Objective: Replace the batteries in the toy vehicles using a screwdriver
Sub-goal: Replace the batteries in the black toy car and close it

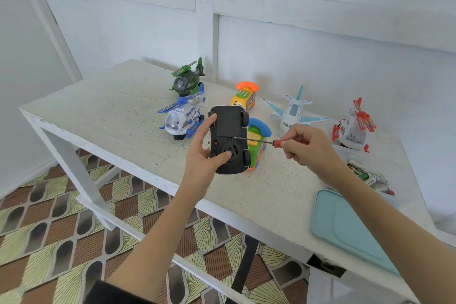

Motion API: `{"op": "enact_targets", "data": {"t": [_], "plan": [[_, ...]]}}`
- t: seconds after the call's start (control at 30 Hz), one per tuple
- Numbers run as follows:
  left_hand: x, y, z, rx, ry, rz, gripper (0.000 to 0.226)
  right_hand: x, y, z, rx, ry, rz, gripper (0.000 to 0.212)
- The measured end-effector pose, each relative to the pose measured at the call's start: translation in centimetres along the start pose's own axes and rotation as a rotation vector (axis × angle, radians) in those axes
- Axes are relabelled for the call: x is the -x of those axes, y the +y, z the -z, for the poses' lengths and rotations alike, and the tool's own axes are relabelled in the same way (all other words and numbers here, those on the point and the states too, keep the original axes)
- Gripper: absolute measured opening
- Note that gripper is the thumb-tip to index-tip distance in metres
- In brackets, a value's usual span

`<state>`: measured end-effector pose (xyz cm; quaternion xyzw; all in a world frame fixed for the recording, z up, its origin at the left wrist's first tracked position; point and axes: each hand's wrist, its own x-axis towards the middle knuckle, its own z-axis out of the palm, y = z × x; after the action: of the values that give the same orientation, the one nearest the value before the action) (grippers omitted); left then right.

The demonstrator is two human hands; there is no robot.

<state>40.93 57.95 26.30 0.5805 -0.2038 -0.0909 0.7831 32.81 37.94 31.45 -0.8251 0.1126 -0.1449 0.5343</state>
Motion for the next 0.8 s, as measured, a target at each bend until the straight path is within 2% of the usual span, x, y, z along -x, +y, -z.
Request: {"op": "enact_targets", "data": {"t": [0.2, 0.57, 0.7, 0.8], "plan": [[0.1, -0.2, -0.1, 0.034, 0.001, -0.015, 0.078, 0.0, 0.0, 0.1, 0.029, 0.005, -0.001, 0.008], [0.2, -0.9, -0.1, 0.025, -0.042, 0.002, 0.078, 0.0, -0.6, 0.7, 0.146, 0.026, -0.013, 0.009], [0.1, -1.1, -0.5, -0.115, -0.032, -0.008, 0.079, 0.1, -1.7, 0.8, 0.275, 0.027, 0.053, 0.007], [0.1, -1.4, -0.9, -0.193, 0.004, -0.025, 0.078, 0.1, -2.9, 0.5, 0.401, 0.054, 0.211, 0.005]]}}
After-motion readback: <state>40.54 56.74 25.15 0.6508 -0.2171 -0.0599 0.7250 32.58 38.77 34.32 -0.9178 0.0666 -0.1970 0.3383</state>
